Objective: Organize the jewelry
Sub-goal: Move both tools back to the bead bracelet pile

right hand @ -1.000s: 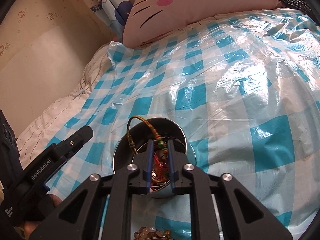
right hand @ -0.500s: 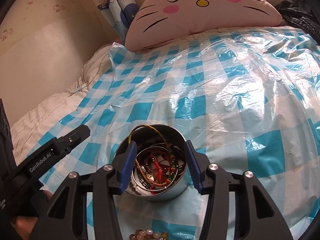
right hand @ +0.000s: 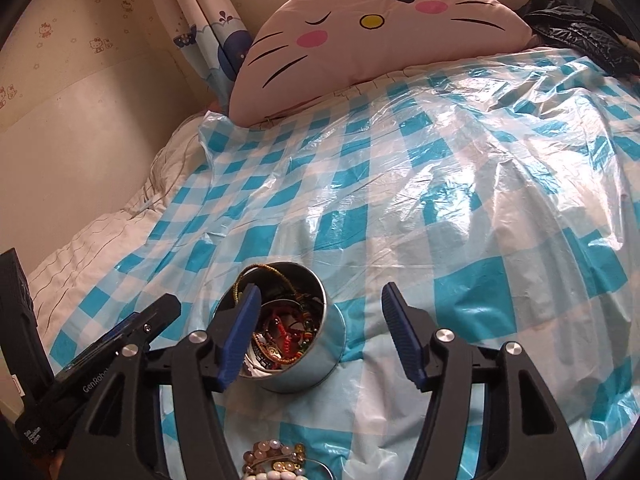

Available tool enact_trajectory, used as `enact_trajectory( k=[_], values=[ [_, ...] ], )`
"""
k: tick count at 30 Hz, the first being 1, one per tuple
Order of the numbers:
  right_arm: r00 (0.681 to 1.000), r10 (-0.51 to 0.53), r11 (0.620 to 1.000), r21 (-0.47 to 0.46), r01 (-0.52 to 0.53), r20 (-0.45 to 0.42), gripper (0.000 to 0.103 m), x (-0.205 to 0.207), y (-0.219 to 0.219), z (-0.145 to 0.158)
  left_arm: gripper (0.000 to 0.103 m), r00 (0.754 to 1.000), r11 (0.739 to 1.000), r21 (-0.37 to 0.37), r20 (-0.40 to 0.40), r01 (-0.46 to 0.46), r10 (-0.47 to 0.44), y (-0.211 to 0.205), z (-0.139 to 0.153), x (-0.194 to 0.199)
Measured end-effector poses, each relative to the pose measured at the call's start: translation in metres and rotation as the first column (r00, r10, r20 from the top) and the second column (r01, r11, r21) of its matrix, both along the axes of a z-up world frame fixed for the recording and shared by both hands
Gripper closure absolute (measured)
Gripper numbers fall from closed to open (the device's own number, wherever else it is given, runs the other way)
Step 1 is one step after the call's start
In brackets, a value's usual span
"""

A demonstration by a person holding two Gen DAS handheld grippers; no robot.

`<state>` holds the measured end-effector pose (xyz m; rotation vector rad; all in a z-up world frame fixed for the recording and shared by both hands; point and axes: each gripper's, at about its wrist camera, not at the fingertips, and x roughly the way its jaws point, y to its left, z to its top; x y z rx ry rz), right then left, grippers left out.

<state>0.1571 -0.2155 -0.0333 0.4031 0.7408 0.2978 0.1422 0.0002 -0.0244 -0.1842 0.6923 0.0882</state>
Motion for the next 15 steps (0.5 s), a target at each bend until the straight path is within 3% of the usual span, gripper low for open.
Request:
enact_trajectory(
  k=[6,10,15],
  values=[
    [0.997,-0.015,1.0,0.014,0.016,-0.075,0.041,-0.023,-0.023,-0.01,0.022,1.0,1.0,0.013,-0.026,-0.002,0.002,-0.002,-0.005,-0.021],
    [0.99,0.03,0.994,-0.098,-0.044,-0.14,0.041,-0.044,-0.012,-0.02,0.021,0.999,1.0,0.026,-0.045,0.012,-0.011,-0.003,-0.008,-0.037],
    [0.981,0.066,0.958,-0.264,-0.114,-0.182,0.038,-0.057,0.013,-0.029,0.02,0.998,0.998,0.054,-0.05,0.031,-0.028,-0.007,-0.007,-0.06]
  ],
)
